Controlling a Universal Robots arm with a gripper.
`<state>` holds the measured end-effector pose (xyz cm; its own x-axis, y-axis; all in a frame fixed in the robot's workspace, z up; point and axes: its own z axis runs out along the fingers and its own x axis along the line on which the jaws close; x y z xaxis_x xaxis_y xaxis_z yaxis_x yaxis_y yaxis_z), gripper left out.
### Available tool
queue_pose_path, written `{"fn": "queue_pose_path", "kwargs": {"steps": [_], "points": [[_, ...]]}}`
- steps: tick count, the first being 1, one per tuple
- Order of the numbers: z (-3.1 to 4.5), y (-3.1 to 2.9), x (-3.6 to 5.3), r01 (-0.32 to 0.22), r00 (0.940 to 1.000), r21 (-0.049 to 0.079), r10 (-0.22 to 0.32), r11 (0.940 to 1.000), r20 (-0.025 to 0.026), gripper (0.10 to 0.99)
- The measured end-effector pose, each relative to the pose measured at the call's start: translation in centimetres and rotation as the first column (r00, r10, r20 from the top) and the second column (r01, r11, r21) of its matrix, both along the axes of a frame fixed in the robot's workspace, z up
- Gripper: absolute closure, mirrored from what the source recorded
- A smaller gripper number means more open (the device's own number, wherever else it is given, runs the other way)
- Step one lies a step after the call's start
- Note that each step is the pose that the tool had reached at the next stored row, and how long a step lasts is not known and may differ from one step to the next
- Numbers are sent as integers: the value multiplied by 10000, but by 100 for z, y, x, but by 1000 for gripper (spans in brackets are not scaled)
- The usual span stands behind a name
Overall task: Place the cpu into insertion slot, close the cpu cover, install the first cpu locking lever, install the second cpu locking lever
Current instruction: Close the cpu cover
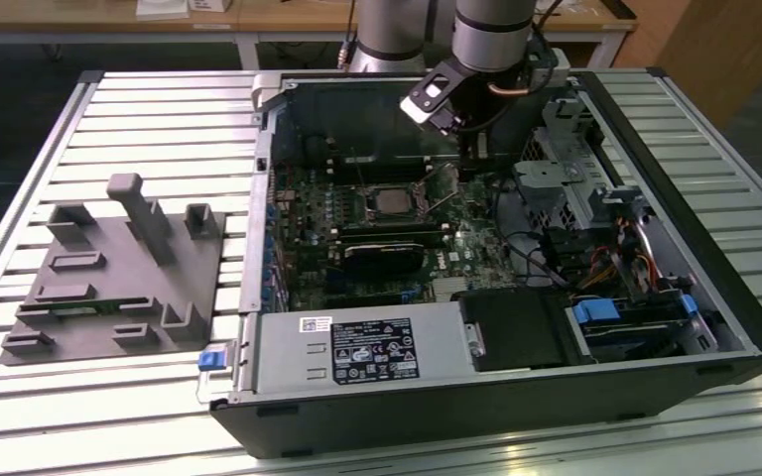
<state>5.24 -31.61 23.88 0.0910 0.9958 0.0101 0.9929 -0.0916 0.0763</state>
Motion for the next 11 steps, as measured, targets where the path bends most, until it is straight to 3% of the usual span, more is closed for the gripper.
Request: {"fn": "queue_pose_path", "kwargs": {"steps": [11], "points": [[0, 0, -121, -2, 10000, 40, 2, 10000, 0, 980]]}}
